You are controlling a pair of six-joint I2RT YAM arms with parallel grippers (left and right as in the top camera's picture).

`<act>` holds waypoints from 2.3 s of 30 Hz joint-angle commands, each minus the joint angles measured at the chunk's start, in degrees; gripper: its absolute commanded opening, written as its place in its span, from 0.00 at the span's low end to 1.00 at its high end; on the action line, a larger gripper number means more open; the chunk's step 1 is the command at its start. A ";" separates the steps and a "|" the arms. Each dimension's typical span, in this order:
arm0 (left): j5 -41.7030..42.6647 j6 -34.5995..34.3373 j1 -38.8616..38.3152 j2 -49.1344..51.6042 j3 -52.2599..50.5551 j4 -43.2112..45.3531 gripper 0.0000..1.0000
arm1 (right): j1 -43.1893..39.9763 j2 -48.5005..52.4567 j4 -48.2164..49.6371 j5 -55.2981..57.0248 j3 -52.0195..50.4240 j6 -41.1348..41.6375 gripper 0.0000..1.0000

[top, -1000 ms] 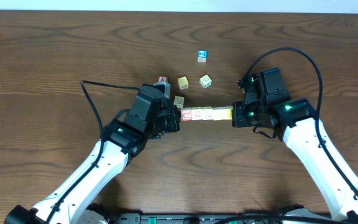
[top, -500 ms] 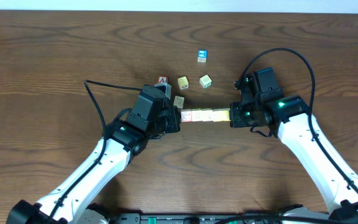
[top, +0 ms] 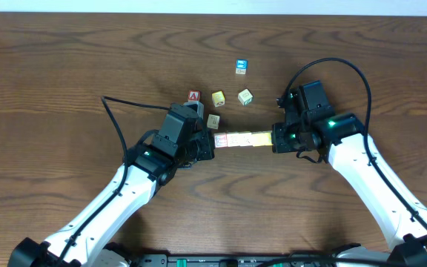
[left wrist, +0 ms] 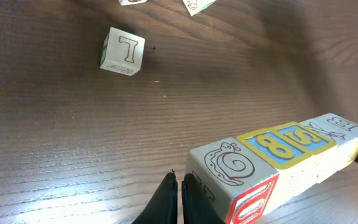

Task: Lift 5 blocks

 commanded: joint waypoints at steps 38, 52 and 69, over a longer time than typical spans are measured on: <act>3.76 -0.48 -4.81 4.00 2.71 0.59 0.07 | 4.17 4.20 -0.33 -9.51 1.79 0.76 0.01; 3.52 -0.92 -5.77 5.01 2.71 0.46 0.07 | 4.94 4.26 -0.57 -9.38 1.79 0.74 0.01; 2.23 -1.57 -6.32 5.11 0.92 0.48 0.07 | 5.62 5.31 -0.52 -8.22 1.68 1.20 0.01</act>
